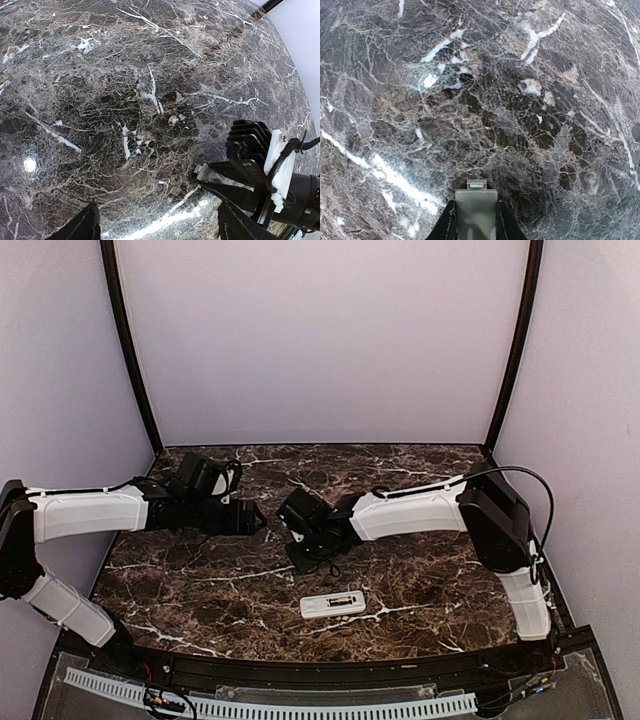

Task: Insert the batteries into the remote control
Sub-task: Pick up the battery cover at the center of the board, then pass from the right arm to the left

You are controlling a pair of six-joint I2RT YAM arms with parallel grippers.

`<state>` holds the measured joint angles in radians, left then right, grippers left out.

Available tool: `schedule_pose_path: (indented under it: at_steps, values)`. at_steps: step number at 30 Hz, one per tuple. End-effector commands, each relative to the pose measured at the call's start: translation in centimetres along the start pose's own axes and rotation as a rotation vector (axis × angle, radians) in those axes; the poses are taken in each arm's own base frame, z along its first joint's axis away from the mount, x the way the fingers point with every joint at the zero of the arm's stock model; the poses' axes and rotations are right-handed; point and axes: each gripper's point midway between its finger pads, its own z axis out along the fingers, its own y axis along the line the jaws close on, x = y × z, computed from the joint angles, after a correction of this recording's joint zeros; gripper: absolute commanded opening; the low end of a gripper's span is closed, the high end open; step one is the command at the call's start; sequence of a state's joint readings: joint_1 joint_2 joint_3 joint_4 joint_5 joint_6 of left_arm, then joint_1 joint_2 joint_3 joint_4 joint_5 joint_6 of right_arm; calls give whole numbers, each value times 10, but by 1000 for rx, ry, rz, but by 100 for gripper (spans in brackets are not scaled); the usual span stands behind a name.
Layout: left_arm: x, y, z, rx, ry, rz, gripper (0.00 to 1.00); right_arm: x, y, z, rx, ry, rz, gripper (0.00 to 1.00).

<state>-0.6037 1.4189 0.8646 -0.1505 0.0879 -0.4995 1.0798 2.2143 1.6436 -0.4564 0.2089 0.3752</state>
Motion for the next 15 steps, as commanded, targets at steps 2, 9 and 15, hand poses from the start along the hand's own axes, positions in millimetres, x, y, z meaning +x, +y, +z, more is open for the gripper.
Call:
schedule_pose_path:
  at_steps: [2, 9, 15]
  values:
    - [-7, -2, -9, 14, -35, 19, 80, -27, 6, -29, -43, -103, 9, 20]
    - [-28, -21, -32, 109, -153, 56, 77, -72, -7, -92, -72, -267, 64, 20]
    - [-51, -65, -96, 409, -499, 140, 71, -121, -19, -181, -70, -548, 102, 19]
